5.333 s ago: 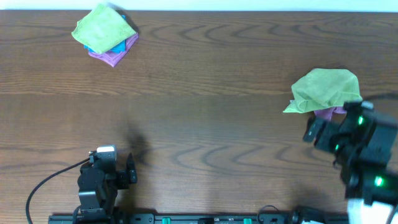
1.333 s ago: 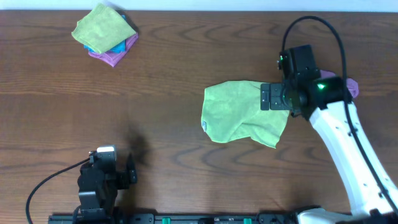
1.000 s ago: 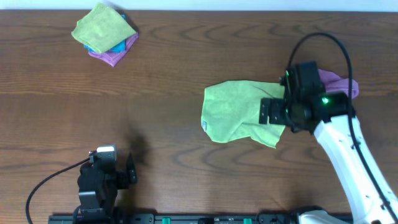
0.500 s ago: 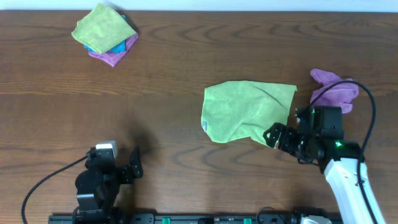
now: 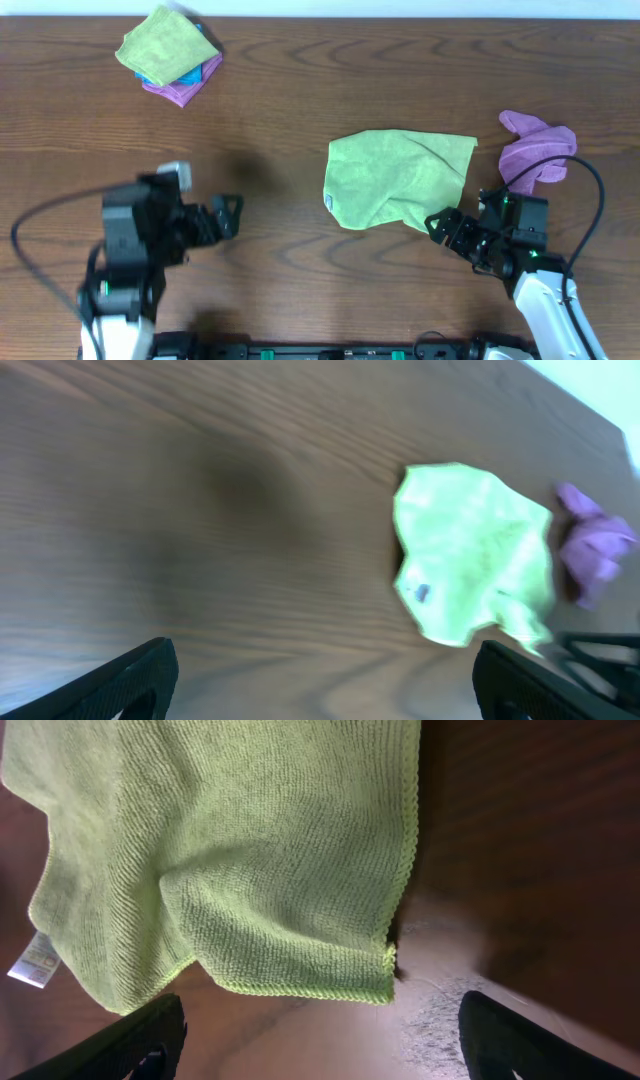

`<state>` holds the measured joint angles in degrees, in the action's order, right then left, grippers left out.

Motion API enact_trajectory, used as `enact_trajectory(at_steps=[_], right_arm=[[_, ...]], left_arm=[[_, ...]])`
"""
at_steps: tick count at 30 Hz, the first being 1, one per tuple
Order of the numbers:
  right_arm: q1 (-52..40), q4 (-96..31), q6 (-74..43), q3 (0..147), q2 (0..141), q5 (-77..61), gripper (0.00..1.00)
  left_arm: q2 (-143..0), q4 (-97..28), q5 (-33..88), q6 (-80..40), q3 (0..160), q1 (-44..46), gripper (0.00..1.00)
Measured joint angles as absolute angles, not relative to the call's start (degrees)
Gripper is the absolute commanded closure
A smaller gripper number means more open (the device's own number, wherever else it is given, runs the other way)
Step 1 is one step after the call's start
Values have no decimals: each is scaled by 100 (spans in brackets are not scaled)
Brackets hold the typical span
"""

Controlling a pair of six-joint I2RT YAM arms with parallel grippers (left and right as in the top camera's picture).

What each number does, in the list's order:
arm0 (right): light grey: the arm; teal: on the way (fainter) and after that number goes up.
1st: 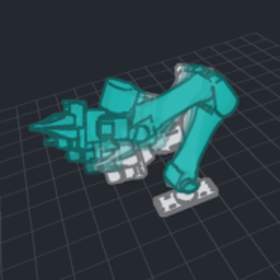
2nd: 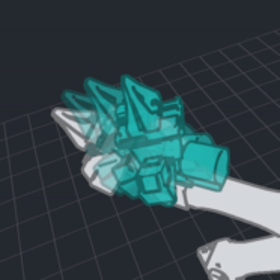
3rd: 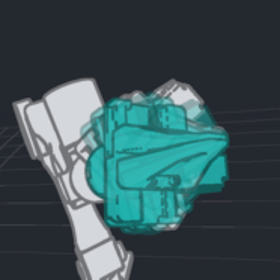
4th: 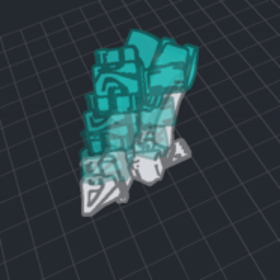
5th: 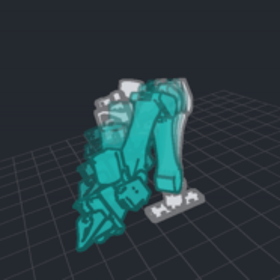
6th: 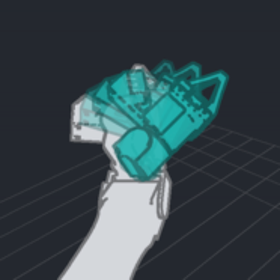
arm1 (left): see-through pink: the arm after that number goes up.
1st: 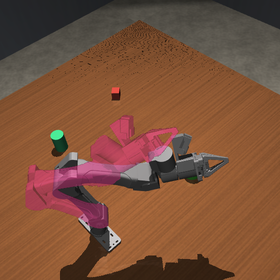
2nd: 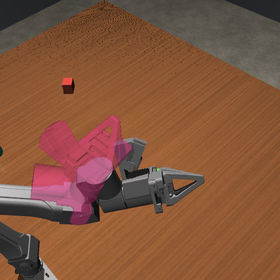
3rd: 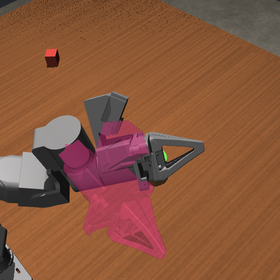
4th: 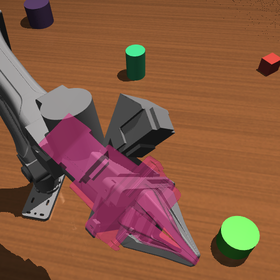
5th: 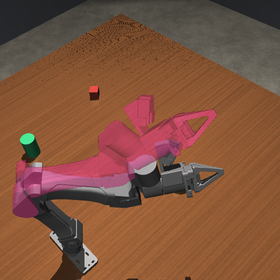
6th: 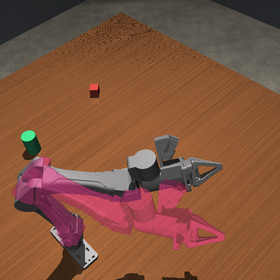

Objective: Fold the cloth
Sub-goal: 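Reach the left gripper to the green cloth's left edge and grasp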

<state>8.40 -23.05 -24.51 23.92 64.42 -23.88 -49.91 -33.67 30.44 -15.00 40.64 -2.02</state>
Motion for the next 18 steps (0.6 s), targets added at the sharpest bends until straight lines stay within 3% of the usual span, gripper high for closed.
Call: enact_trajectory(at_steps=[8,18], right_arm=[[840,-1503,-2930,2346,6866,-2410,19],[840,-1273,-3269,2346,7216,-2515,20]], left_arm=[[-7662,-3006,4276,-1708,5229,676,5],[-9205,-1852,4523,-3645,5253,1157,5]])
